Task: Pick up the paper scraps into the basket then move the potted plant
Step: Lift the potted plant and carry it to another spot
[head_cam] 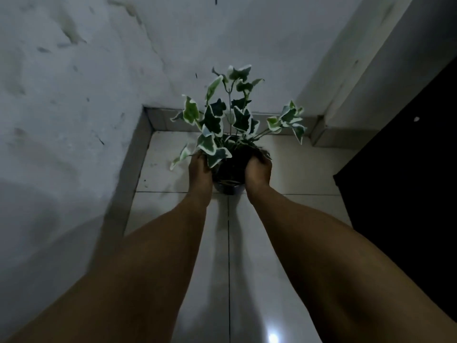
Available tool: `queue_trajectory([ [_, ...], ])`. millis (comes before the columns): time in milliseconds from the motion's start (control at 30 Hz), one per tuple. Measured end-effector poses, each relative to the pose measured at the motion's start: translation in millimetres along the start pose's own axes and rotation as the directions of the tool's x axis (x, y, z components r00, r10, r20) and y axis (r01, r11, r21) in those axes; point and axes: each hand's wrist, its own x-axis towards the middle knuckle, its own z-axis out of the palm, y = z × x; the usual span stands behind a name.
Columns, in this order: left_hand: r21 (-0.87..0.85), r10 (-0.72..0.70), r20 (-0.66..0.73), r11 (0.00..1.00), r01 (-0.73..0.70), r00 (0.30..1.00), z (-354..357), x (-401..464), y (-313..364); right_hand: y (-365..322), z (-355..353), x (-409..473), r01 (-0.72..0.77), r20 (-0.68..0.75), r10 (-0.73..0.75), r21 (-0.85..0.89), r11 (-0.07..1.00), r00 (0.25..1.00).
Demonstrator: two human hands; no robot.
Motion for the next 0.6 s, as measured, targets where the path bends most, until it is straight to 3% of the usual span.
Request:
queue_trajectory([
  [133, -0.089, -0.052, -0.035, 0.995, 0.049, 0.998, -10, -6, -27, 31, -3, -1, -0.015, -0.013, 0.015, 0.034, 0.999, 1.000],
  [300, -0.059, -0.103, -0.070, 0.993, 0.099, 0.992, -21, -3, -45, 58, -5, -7, -0.015, 0.015, 0.015, 0.025, 1.000, 1.000],
  [400, -0.016, -0.068, -0.026, 0.998, 0.068, 0.997, -24, -1, -49, 60, -6, -4, 0.032, 0.025, -0.032, 0.006, 0.999, 0.999],
  [600, -0.008, -0.093, 0.045, 0.996, 0.093, 0.995, -30, -2, -39, 62, -13, 0, -0.012, 0.077, 0.016, -0.050, 0.999, 0.997],
])
